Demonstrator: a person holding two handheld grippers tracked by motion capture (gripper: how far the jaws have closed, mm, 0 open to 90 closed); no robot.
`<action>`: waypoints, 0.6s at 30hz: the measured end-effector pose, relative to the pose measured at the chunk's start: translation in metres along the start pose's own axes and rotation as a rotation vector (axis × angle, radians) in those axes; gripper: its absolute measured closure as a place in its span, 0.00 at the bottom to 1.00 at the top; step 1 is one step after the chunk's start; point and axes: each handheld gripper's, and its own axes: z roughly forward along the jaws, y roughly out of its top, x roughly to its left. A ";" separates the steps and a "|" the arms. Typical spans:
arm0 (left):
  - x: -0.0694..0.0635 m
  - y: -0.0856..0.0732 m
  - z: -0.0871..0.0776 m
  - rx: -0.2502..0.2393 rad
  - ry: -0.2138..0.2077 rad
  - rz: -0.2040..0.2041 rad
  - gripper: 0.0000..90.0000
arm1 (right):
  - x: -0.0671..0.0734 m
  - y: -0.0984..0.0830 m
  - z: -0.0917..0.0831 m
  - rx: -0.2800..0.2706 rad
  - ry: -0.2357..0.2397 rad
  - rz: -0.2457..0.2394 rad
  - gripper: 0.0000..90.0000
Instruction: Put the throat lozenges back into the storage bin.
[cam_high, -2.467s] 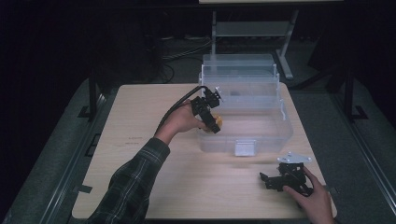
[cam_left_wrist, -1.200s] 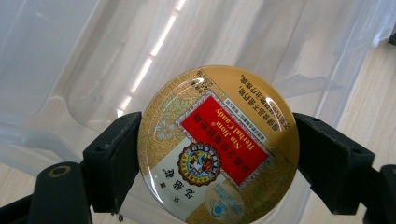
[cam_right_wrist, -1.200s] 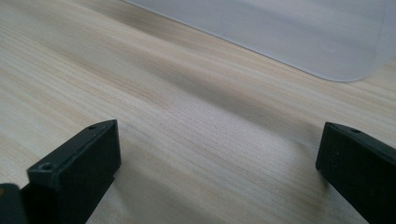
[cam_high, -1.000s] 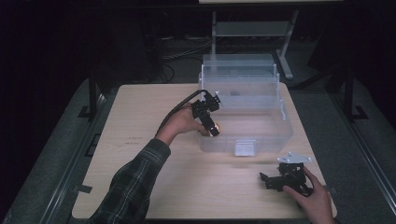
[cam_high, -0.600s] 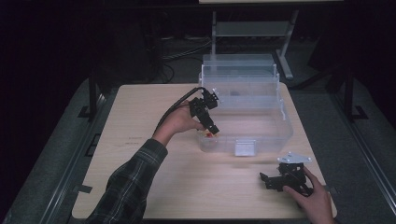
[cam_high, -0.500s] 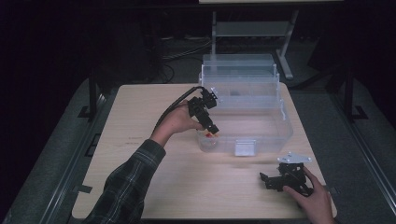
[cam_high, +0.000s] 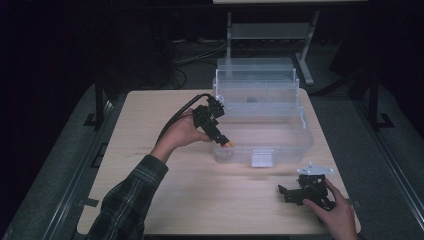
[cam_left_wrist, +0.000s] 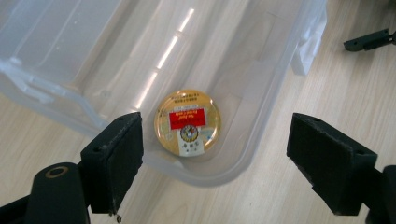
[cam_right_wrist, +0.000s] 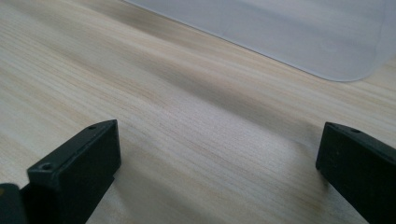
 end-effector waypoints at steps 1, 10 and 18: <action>0.000 -0.003 -0.001 -0.006 0.002 -0.005 0.20 | 0.000 0.000 0.000 0.000 0.000 0.000 0.00; 0.000 -0.027 -0.014 -0.040 0.015 -0.030 0.20 | 0.000 0.000 0.000 -0.001 0.000 -0.001 0.00; -0.001 -0.053 -0.023 -0.054 0.032 -0.048 0.20 | 0.000 0.000 0.000 0.001 -0.001 0.004 0.00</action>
